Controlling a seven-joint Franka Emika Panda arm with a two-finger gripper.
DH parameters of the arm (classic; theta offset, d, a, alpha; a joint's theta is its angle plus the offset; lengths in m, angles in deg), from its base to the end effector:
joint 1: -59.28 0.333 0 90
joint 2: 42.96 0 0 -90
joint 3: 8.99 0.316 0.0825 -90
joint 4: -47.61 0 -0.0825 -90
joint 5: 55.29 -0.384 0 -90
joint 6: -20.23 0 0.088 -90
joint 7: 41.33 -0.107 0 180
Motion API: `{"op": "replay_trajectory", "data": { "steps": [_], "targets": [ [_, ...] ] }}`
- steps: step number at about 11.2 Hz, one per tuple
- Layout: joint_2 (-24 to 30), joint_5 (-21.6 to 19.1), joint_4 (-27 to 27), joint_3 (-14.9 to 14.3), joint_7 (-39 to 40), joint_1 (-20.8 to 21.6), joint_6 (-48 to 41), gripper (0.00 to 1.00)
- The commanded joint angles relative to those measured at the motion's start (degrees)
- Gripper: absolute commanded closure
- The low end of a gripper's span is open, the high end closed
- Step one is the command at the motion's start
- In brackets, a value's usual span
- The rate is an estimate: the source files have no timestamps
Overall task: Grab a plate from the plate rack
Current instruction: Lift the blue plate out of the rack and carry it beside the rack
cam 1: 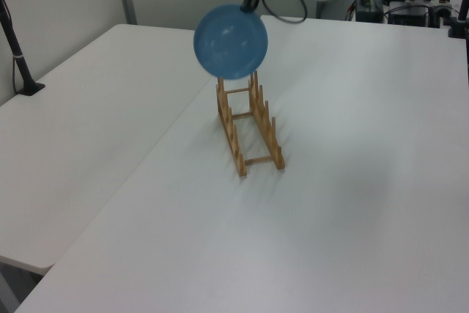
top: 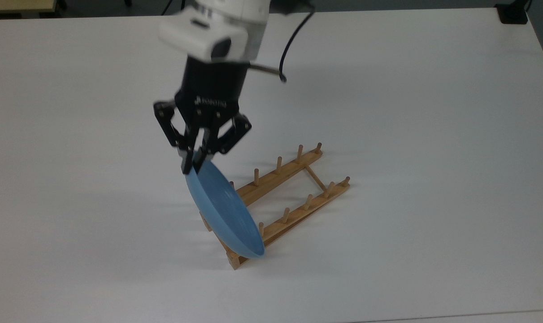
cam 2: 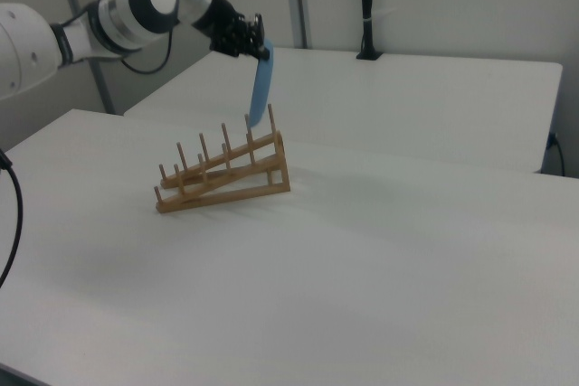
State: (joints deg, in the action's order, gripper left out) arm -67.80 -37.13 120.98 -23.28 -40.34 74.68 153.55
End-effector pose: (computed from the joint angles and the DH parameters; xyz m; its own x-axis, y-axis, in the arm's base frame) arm 0.7287 0.0510 0.5838 0.7933 0.3188 0.5187 0.0925 -0.9052 0.4149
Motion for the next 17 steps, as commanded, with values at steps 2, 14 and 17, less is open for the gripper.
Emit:
{"op": "replay_trajectory", "data": {
  "steps": [2, 14, 17],
  "targets": [
    [8.1, -4.9, 2.3, 0.0, -3.3, -2.2, 0.0, 0.88],
    [9.6, -45.9, 20.6, -0.6, 29.6, -28.3, -26.6, 0.95],
    [5.0, -45.9, 22.3, 0.3, 30.0, -27.6, -18.1, 0.95]
  ]
}}
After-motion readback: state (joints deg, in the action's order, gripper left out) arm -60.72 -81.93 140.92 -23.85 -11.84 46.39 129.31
